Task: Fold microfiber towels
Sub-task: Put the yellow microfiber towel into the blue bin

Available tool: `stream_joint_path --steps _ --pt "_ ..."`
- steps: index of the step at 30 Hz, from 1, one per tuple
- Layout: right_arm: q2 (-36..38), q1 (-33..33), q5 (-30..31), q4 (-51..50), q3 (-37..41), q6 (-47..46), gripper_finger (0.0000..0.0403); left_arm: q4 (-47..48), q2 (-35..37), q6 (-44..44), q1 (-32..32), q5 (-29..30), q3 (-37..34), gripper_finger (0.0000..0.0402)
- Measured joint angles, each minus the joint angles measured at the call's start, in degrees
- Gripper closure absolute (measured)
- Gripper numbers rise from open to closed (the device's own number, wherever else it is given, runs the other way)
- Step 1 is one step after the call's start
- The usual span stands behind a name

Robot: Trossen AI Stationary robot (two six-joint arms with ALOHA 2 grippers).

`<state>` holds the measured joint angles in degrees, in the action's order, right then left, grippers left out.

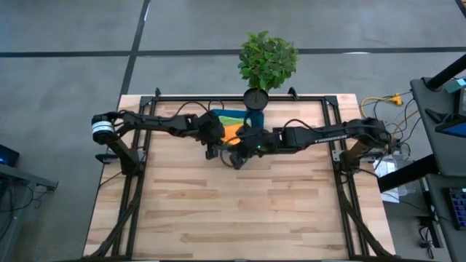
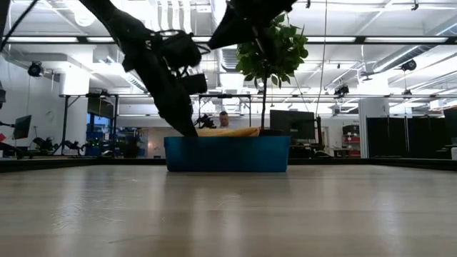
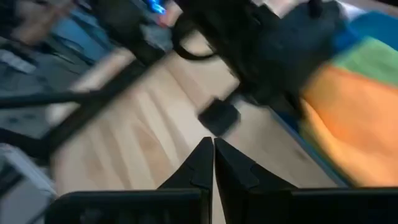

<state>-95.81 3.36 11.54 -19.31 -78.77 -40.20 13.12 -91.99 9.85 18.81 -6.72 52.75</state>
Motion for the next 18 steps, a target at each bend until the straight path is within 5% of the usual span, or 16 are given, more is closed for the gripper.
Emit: stream_joint_path --steps 3,9,18 --pt "-0.11 -2.20 -1.28 7.14 3.00 0.88 0.0394 2.19 2.98 -0.19 -0.06 -0.35 0.86 0.0402" --pt "-0.17 -9.98 -4.76 1.52 7.89 -6.80 0.0394 2.90 10.08 2.33 0.43 1.77 1.20 0.0402" --pt "-0.67 -15.97 -14.71 1.32 13.23 -10.41 0.0394 2.95 3.93 4.51 3.09 2.60 1.03 0.0402"
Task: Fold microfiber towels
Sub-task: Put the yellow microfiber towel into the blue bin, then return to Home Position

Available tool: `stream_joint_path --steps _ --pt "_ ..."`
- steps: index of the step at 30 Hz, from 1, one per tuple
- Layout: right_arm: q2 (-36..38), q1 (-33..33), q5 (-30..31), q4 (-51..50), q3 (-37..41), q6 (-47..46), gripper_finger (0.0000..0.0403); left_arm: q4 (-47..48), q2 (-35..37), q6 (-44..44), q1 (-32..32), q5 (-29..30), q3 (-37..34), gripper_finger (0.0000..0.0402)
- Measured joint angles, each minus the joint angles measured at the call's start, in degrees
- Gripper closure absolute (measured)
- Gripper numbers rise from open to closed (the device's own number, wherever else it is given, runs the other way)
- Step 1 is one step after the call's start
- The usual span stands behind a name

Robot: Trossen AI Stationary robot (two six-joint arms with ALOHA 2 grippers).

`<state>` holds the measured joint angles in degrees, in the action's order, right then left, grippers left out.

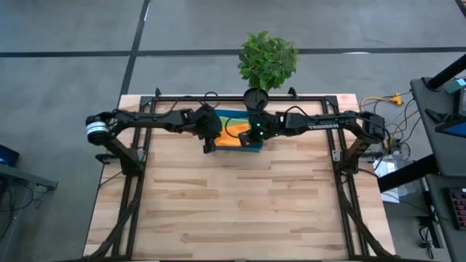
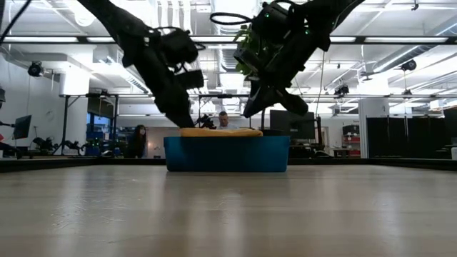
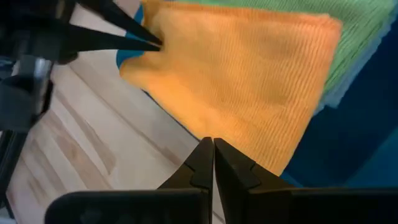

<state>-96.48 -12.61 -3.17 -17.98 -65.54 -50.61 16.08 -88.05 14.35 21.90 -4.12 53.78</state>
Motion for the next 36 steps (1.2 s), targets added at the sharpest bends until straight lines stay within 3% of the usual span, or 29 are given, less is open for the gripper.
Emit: stream_joint_path --steps 6,12,19,25,30,36 --pt "-4.04 0.14 -3.15 -0.28 -1.99 1.11 0.0394 -0.45 -3.29 1.86 1.16 -0.02 1.40 0.0402" --pt "-8.30 0.10 1.25 -8.34 -4.72 0.85 0.0394 -2.14 -4.39 3.10 2.43 0.04 2.57 0.0402" --pt "-7.35 0.34 1.20 -10.15 -7.20 2.79 0.0394 -1.12 -3.67 2.91 2.97 0.11 3.70 0.0402" --pt "-2.52 2.18 1.44 -10.43 -10.06 8.47 0.0394 3.71 1.51 2.47 2.97 0.17 5.13 0.0402" --pt "4.66 6.60 1.43 -9.62 -9.99 17.37 0.0394 6.83 9.97 -1.33 2.87 -0.22 5.25 0.0402" --pt "9.72 13.68 1.76 -8.38 -9.60 25.20 0.0394 6.68 21.39 -9.92 2.49 -6.38 4.04 0.0402"
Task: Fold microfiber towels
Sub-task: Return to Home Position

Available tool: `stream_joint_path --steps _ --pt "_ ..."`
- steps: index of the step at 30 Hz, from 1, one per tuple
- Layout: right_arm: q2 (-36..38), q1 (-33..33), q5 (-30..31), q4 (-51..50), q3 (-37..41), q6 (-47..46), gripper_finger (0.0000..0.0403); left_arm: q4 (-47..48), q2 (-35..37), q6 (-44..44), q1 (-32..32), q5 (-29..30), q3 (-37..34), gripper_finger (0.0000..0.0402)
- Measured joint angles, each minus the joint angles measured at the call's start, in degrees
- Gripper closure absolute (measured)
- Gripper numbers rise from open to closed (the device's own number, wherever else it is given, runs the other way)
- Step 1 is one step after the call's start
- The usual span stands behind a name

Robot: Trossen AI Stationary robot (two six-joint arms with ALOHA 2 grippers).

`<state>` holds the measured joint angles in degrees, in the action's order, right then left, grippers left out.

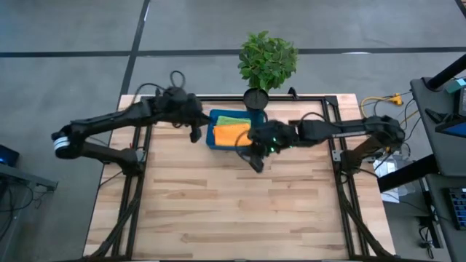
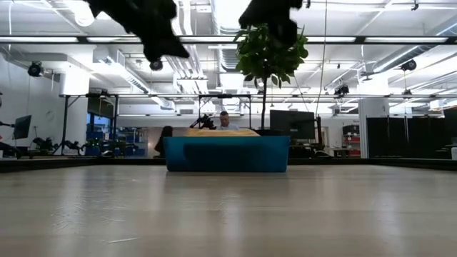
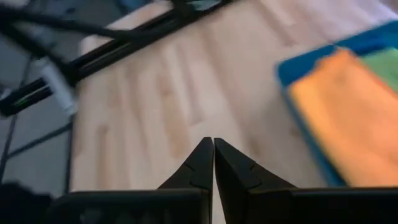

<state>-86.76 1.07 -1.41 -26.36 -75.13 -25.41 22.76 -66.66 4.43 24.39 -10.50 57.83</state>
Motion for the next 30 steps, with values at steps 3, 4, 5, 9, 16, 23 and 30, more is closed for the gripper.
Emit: stream_joint_path --steps 3,4,5,9,16,23,30 --pt "0.53 3.02 -0.04 0.06 0.04 1.68 0.0394 0.16 4.26 -3.85 -0.71 -0.37 -0.07 0.0401" --pt "0.51 3.76 -0.04 -0.01 0.04 2.83 0.0394 0.16 5.36 -4.08 -1.00 -0.39 -0.07 0.0402" --pt "0.47 4.44 -0.04 -0.17 0.06 3.45 0.0394 0.31 6.33 -4.10 -1.32 -0.60 -0.07 0.0402" --pt "0.46 6.15 -0.11 0.49 0.09 3.52 0.0394 -0.87 7.90 -5.45 -2.53 -3.28 -0.14 0.0402" --pt "3.51 2.32 -4.54 22.68 3.50 13.20 0.0394 -23.00 5.65 -25.33 -4.06 -4.68 -0.16 0.0402" --pt "4.19 -2.88 -8.45 79.00 15.80 2.84 0.0394 -43.70 3.18 -29.62 -7.84 -4.64 -0.16 0.0402" --pt "11.69 -9.82 -5.99 95.93 25.39 -5.42 0.0394 -48.00 5.27 -29.65 -9.78 -2.16 0.29 0.0402"
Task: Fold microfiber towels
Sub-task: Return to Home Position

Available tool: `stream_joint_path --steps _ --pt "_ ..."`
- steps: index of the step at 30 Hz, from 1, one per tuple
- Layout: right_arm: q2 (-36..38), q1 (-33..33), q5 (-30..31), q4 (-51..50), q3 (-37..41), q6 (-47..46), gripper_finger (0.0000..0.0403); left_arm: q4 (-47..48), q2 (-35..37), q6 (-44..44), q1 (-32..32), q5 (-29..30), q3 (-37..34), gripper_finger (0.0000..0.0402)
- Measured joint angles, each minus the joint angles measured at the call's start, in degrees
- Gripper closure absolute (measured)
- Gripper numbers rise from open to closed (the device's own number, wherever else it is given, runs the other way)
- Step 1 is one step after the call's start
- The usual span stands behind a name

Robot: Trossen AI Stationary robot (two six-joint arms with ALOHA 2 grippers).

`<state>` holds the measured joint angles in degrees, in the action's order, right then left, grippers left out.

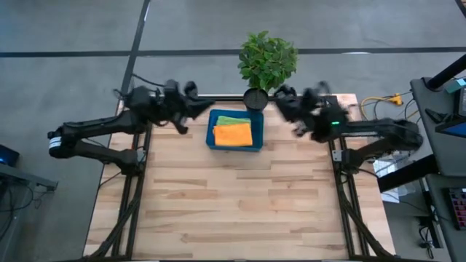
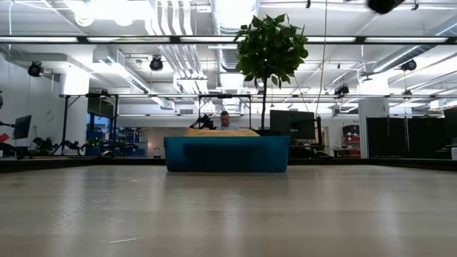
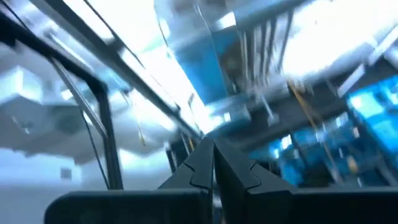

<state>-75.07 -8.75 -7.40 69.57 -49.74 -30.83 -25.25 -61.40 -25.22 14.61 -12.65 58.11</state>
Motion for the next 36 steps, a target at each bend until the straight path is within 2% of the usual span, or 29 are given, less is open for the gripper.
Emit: stream_joint_path --steps 4,6,9,11,14,19,23,26,32,36 --pt "13.47 -1.76 0.01 -5.08 4.42 3.24 0.0394 -0.22 5.46 1.22 -0.01 2.81 0.56 0.0402" --pt "21.31 -1.75 2.14 -14.30 6.16 7.44 0.0394 0.19 8.65 2.94 -0.07 3.62 0.26 0.0402" --pt "34.51 -1.17 8.70 -31.55 7.50 13.43 0.0394 4.66 13.90 5.57 -0.20 6.98 -1.09 0.0402" --pt "42.33 -1.01 12.43 -38.27 9.06 14.34 0.0394 8.29 17.33 6.43 -0.23 10.42 -2.80 0.0402" --pt "52.48 -1.01 15.21 -39.22 13.52 12.26 0.0394 7.87 22.35 6.54 -0.22 14.17 -7.81 0.0402" --pt "67.15 -1.01 21.36 -39.13 21.47 8.59 0.0394 1.61 29.76 5.34 -0.32 18.09 -18.27 0.0402" --pt "71.48 -1.01 21.84 -39.41 25.85 3.07 0.0394 -4.44 34.67 1.43 -1.10 20.71 -25.82 0.0402" --pt "71.73 -1.01 20.29 -39.42 27.33 -0.78 0.0394 -4.28 37.11 0.06 -3.00 21.66 -29.14 0.0402" --pt "74.93 -1.00 18.90 -39.22 29.61 -2.36 0.0394 -4.01 42.74 2.00 -8.39 27.21 -34.50 0.0402" --pt "75.03 -0.97 16.61 -40.04 30.19 -2.54 0.0394 -3.71 50.49 5.13 -10.96 31.95 -38.50 0.0402"
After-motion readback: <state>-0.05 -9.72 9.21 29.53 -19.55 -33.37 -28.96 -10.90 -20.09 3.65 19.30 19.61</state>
